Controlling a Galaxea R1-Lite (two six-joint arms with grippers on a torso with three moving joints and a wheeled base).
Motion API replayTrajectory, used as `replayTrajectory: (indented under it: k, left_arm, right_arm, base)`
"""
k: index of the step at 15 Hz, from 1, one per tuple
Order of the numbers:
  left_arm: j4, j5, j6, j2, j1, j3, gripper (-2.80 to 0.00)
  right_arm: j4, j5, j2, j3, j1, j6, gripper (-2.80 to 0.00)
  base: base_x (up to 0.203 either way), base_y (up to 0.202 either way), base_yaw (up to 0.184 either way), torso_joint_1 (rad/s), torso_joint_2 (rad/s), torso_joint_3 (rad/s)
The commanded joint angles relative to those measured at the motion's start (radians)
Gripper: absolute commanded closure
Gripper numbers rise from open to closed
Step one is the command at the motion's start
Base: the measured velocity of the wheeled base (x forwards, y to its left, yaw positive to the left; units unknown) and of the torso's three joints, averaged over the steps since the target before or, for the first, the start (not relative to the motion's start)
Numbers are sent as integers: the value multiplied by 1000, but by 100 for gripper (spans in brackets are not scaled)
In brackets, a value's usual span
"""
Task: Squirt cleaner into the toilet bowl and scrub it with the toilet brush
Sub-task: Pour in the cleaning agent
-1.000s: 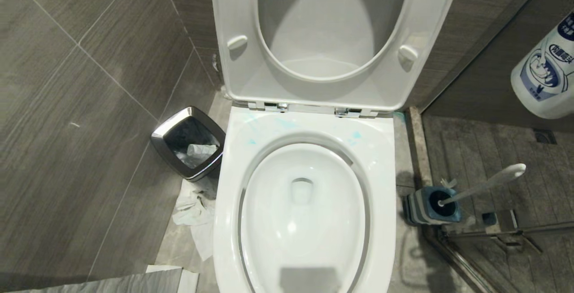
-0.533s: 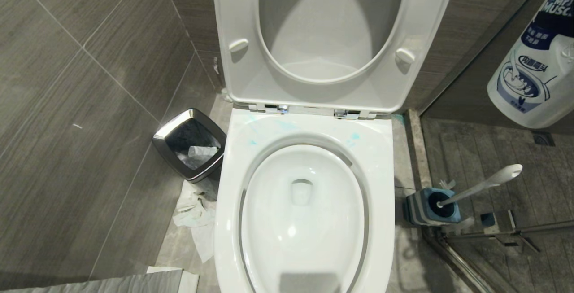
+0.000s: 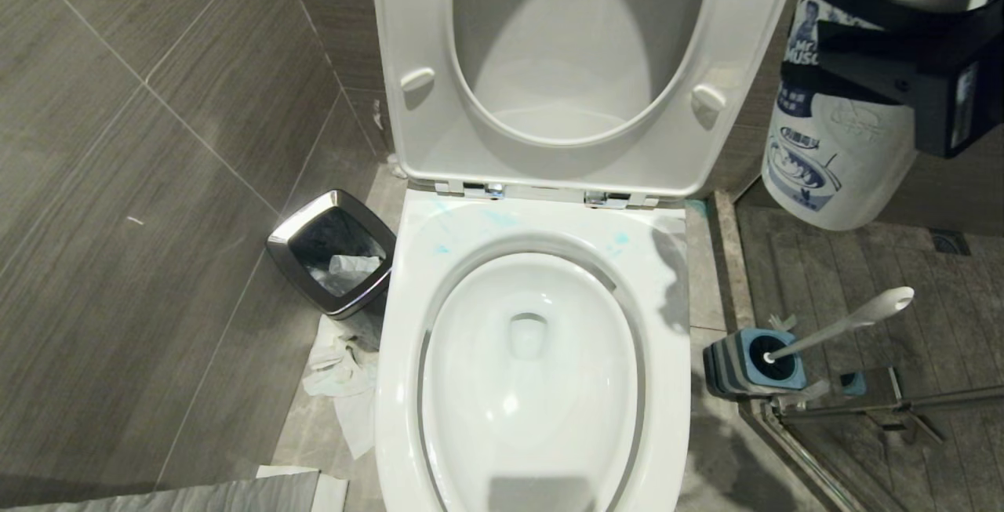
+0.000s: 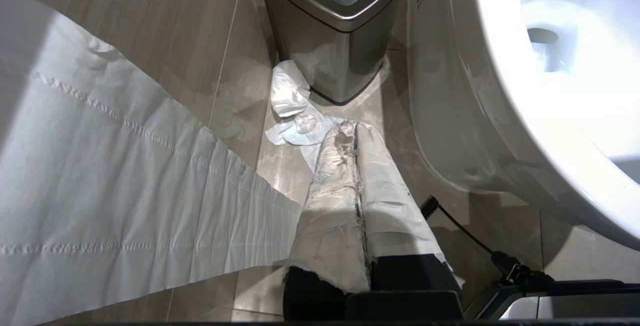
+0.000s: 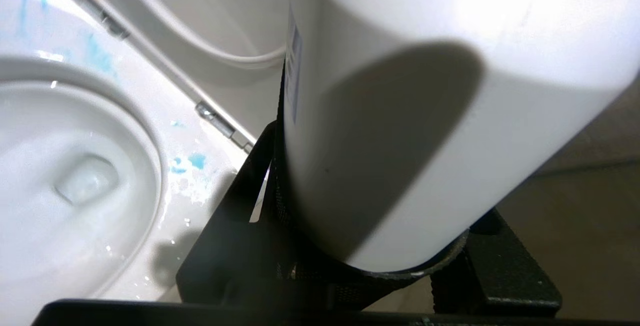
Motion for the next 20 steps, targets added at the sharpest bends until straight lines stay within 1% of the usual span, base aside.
replayTrajectory:
  k: [1,4,6,10,14,15,17,19,20]
  left_arm:
    - [0,0,-1,1,0,2,0]
    - [0,0,0,1,0,2,0]
    - [0,0,-1,1,0,2,0]
    - [0,0,-1,1,0,2,0]
    - [0,0,0,1,0,2,0]
    - [0,0,0,1,0,2,0]
    - [0,0,0,1,-1,2,0]
    - [0,0,0,1,0,2,0]
    - [0,0,0,1,0,2,0]
  right_arm:
    - [0,-4,62,-2,36,-122,0]
    - [4,-2,74,-3,40,-326,0]
    - [25,-5,73,-5,40,-482,0]
    - [87,-5,62,-12,51,-718,0]
    - [126,-16,63,-26,61,-1020,0]
    - [129,-44,65,-26,76,-1073,0]
    - [128,-152,73,-28,134,-1164,0]
    - [122,-235,100,-41,194,-1205,0]
    - [120,-271,119,-54,210,-1215,0]
  base:
    - [0,0,0,0,0,0]
    - [0,0,0,0,0,0]
    - [0,0,0,0,0,0]
    - [0,0,0,0,0,0]
    - [0,0,0,0,0,0]
    - [0,0,0,0,0,0]
    - [0,0,0,0,0,0]
    - [0,0,0,0,0,0]
    - [0,0,0,0,0,0]
